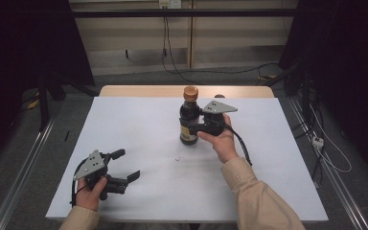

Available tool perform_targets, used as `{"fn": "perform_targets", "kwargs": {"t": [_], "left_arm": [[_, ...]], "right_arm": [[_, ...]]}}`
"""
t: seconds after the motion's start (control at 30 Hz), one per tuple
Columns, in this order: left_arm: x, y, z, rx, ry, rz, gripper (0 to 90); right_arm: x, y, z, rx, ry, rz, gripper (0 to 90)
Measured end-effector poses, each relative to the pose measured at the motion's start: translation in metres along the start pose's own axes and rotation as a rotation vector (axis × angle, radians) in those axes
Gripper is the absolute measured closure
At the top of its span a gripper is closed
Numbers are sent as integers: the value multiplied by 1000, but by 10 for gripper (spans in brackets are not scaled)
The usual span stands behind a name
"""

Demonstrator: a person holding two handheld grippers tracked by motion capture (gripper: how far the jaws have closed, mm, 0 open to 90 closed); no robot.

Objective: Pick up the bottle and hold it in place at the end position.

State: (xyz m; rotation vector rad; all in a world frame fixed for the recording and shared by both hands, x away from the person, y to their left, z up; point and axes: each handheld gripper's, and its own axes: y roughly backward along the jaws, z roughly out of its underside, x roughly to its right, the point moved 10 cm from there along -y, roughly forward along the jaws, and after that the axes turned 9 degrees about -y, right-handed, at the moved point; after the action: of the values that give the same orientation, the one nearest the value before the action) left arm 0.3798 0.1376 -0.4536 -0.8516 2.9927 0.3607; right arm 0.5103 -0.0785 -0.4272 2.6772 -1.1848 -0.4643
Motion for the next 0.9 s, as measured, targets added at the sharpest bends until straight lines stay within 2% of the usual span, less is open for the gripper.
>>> {"fn": "perform_targets", "kwargs": {"t": [0.17, 0.23, 0.27, 0.3, 0.43, 0.53, 0.57, 0.73, 0.9], "left_arm": [[0, 0, 0, -2, -1, -5, 31], [0, 0, 0, -4, -7, -4, 31], [0, 0, 1, -8, -17, -4, 31], [1, -1, 1, -7, -5, -1, 31], [1, -2, 2, -11, 0, 0, 31], [1, -1, 1, -10, -3, 1, 31], [1, -1, 1, -9, -1, 0, 31], [0, -2, 2, -11, 2, -3, 31], [1, -3, 2, -15, -4, 0, 31]], "right_arm": [[-2, 1, 1, -2, -70, 80, 257], [-3, 1, 2, 11, -99, 97, 232], [-2, 1, 3, 10, -103, 111, 217], [-3, 1, 3, 10, -101, 119, 215], [0, -3, 6, 2, -125, 154, 194], [-1, -5, 8, 7, -136, 143, 265], [-1, -6, 7, 4, -119, 145, 273], [-1, -5, 8, -5, -99, 142, 283], [-1, -5, 8, -5, -100, 146, 288]]}}
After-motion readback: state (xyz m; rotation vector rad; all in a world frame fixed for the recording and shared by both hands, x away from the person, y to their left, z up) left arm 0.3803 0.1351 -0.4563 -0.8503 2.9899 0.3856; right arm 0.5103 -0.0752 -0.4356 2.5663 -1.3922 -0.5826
